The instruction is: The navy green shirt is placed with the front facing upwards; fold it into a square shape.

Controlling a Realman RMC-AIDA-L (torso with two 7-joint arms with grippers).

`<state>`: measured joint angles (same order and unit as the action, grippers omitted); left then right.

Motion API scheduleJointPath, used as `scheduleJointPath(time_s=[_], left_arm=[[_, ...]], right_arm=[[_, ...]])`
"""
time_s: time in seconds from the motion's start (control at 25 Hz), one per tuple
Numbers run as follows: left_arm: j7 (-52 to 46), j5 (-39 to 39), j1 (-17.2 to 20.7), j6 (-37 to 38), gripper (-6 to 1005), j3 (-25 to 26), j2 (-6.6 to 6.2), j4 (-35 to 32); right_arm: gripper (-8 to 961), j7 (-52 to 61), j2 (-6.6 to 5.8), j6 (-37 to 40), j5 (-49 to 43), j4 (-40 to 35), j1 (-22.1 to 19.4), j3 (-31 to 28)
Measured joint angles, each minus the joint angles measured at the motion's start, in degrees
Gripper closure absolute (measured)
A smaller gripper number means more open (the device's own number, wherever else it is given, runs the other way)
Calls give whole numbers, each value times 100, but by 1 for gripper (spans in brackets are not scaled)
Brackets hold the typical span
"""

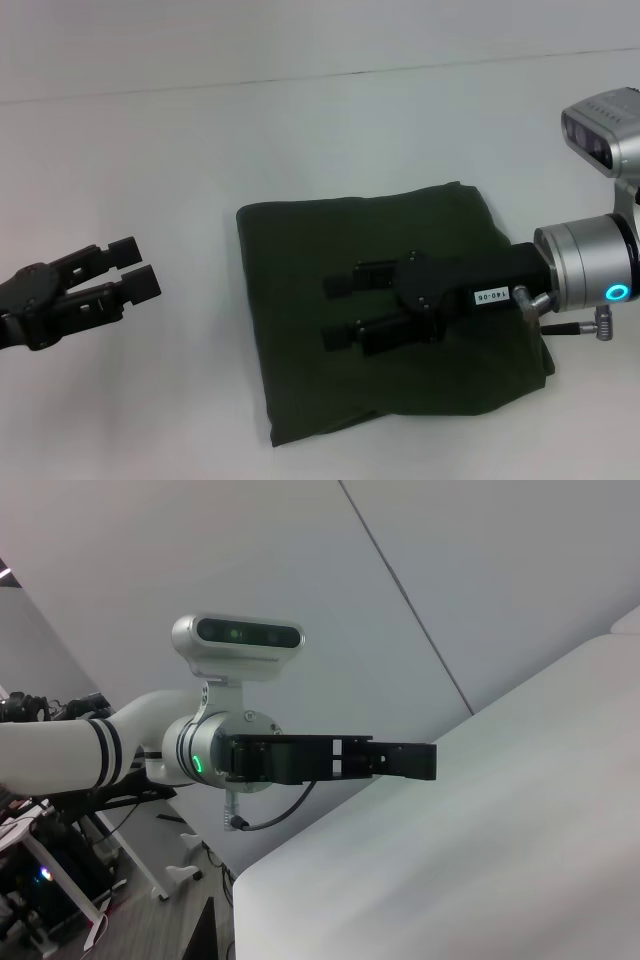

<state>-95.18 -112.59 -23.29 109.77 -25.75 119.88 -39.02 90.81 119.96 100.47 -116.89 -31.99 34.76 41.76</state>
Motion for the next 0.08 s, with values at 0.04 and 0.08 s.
scheduleJointPath(time_s=[0.04, 0.08], left_arm=[[0, 0, 0, 0, 36, 0, 0, 0], [0, 0, 0, 0, 36, 0, 0, 0]], right_arm=[[38, -1, 0, -2, 0, 0, 2, 1], [38, -1, 0, -3, 0, 0, 1, 1]])
